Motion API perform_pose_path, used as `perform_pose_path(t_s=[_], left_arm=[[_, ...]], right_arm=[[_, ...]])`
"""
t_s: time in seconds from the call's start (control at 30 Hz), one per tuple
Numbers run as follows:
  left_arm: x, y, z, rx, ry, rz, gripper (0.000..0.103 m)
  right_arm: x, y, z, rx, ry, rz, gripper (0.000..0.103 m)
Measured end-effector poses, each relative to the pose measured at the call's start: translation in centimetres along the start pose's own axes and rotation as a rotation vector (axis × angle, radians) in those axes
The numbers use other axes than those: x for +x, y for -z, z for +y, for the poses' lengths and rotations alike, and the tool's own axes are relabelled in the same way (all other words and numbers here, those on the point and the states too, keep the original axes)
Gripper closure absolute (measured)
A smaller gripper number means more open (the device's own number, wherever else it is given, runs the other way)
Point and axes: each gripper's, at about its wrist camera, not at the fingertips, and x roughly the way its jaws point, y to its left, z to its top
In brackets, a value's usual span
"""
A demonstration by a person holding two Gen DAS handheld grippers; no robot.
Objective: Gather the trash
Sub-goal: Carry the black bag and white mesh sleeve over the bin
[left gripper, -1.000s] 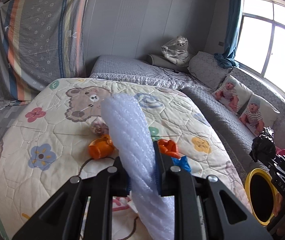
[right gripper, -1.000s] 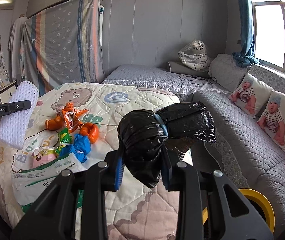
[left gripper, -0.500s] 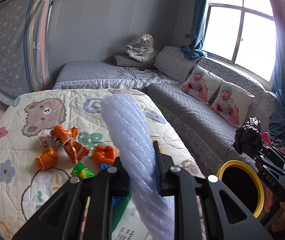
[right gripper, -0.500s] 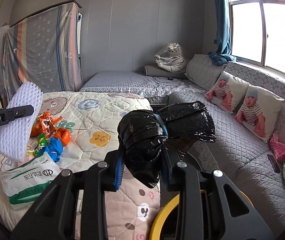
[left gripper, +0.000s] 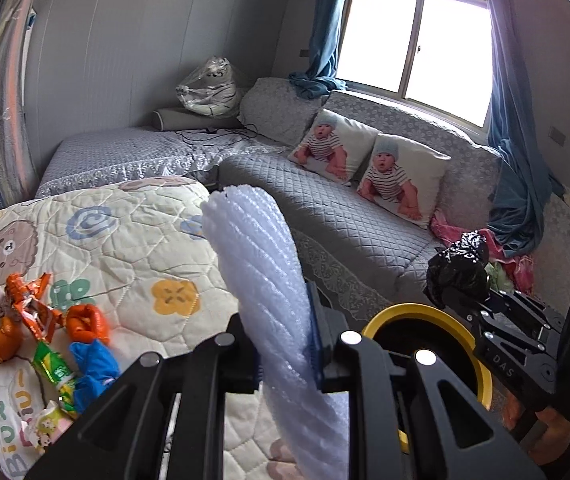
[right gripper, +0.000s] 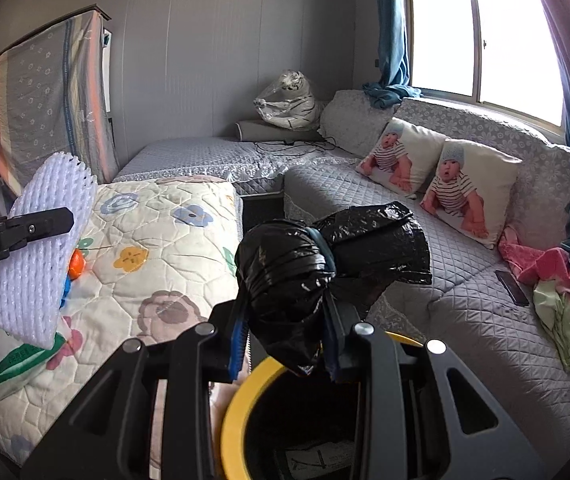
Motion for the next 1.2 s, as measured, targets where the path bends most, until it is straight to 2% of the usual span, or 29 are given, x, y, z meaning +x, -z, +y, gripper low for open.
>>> perform_pose_path(t_s=[0.23, 0.5, 0.83, 1.2], left_arm=[[3.3, 0.9, -4.4, 0.061, 0.076, 0.046, 0.087], [6.3, 2.1, -7.9, 0.106, 0.128, 0.097, 0.087], [9.8, 3.4, -11.1, 0.136, 0.148, 0.153, 0.086], [12.7, 4.9, -12.4, 0.135, 0.153, 0.224, 0.086]], right_arm=[[0.0, 2.5, -3.2, 0.039, 0.082, 0.052, 0.074], [0.5, 5.1, -5.5, 0.077, 0.111, 0.111, 0.074], [1.2, 7.2, -6.9, 0.111, 0.119, 0.163, 0.073], [2.2, 8.6, -8.3, 0.148, 0.137, 0.218, 0.073]])
